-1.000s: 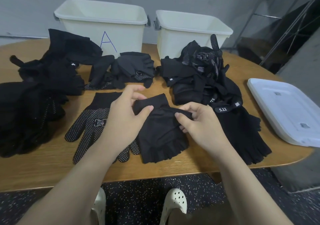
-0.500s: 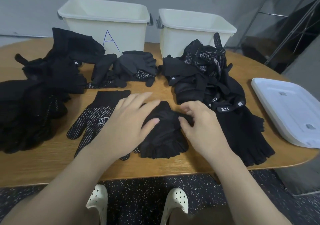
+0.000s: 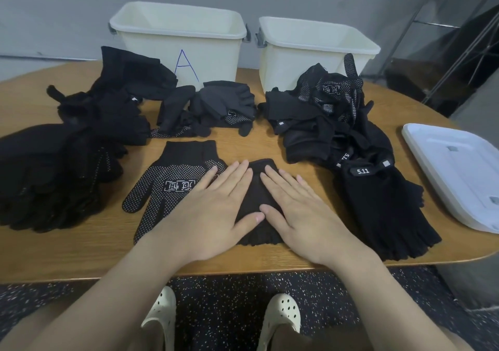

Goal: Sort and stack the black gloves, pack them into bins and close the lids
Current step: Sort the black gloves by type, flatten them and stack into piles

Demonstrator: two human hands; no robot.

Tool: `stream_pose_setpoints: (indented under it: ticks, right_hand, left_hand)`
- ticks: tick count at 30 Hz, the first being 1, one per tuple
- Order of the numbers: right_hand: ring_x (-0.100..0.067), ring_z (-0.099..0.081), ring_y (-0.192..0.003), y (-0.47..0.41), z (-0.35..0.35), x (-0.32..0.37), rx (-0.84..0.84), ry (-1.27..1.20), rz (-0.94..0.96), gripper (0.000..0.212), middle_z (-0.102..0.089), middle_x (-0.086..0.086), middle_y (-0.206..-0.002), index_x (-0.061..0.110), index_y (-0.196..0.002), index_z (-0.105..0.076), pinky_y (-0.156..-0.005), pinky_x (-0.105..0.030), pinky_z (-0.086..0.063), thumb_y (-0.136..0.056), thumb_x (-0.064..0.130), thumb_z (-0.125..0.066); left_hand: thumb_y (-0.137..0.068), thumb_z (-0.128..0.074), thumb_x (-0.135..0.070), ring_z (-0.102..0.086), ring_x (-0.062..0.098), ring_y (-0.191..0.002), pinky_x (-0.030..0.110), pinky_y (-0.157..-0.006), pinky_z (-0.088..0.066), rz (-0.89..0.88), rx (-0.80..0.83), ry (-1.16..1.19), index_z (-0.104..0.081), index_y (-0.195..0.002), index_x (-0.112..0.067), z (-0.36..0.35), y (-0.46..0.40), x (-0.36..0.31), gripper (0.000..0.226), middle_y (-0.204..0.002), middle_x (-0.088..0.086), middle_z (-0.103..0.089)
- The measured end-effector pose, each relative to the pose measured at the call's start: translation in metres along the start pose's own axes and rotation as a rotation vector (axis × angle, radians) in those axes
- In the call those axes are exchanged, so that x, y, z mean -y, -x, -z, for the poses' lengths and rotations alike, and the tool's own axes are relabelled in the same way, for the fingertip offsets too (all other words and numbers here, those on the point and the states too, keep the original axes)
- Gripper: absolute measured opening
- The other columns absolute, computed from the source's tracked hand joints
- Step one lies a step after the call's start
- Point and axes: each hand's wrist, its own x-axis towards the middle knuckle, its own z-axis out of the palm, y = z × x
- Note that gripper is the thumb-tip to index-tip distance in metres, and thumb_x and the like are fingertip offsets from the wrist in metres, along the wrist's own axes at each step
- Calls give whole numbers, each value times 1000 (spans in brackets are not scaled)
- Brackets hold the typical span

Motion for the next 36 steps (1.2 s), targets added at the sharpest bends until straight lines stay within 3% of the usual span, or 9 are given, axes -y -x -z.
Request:
stream_pose_setpoints:
  ticks: [3, 10, 14, 18, 21, 25, 29, 34, 36]
  right_hand:
    - [4, 22, -151, 1, 2, -1, 22, 28, -12, 79, 18, 21, -167, 33, -162, 9, -128, -31, 9, -92, 69, 4]
    - [3, 26, -150, 11, 9, -10, 49, 45, -90, 91, 23, 19, -166, 34, -162, 13, -127, -30, 13, -88, 84, -7]
    - [6, 11, -153, 8, 17, -6, -50, -94, -75, 98, 1, 18, -170, 31, -165, -8, -127, -29, 9, -85, 88, -18]
    - [8, -16, -151, -13, 37, 3, -252, -285, -11, 76, -35, 14, -163, 21, -155, -42, -129, -29, -6, -96, 69, -43]
    - [8, -34, -140, -47, 44, 12, -330, -340, 15, 52, -49, 14, -151, 18, -146, -54, -125, -31, -24, -101, 43, -60]
    - [-15, -38, -148, -104, 41, 19, -323, -248, 47, 54, -50, 1, -154, 14, -149, -49, -124, -39, -28, -101, 35, -63]
    - [-18, -42, -144, -148, 40, 23, -333, -181, 103, 59, -48, -2, -156, 13, -150, -47, -120, -36, -34, -99, 34, -66]
    - [-19, -47, -138, -184, 48, 27, -348, -57, 106, 63, -51, -2, -152, 13, -151, -44, -112, -31, -37, -96, 33, -68]
    - [-23, -51, -135, -193, 48, 26, -348, -17, 101, 54, -55, -4, -148, 12, -147, -51, -111, -36, -41, -98, 29, -66]
  left_hand:
    - [-94, 0, -71, 26, 6, -153, 38, -128, 10, -2, 8, -15, 15, -162, -18, 1, 0, 2, 87, -168, -4, 25]
    - [-91, 1, -74, 28, 8, -153, 40, -128, 13, 19, 17, -37, 17, -161, -16, 4, 0, 0, 92, -168, -2, 27]
    - [-93, 2, -72, 27, 6, -153, 35, -126, 16, 29, -14, 18, 12, -163, -20, 8, 5, 14, 88, -169, -5, 22]
    - [-97, 6, -65, 16, 10, -157, 32, -124, 15, 107, -131, 50, 0, -165, -24, 9, 5, 46, 80, -172, -4, 8]
    - [-90, 11, -66, 10, 11, -158, 30, -122, 15, 180, -118, 67, -4, -165, -23, 4, 2, 60, 88, -173, -3, 4]
    - [-90, 8, -69, 14, 10, -157, 30, -123, 15, 194, -104, 110, -2, -165, -25, 1, 1, 62, 87, -172, -5, 9]
    - [-103, -8, -65, 16, 9, -156, 31, -125, 13, 194, -108, 115, -1, -165, -26, 2, 2, 63, 73, -172, -6, 12]
    - [-94, 1, -66, 22, 8, -155, 32, -125, 15, 190, -81, 116, 4, -164, -28, 2, 1, 66, 80, -170, -7, 18]
    - [-89, 8, -69, 23, 8, -154, 33, -126, 15, 184, -75, 120, 5, -164, -29, 3, -1, 68, 85, -170, -8, 20]
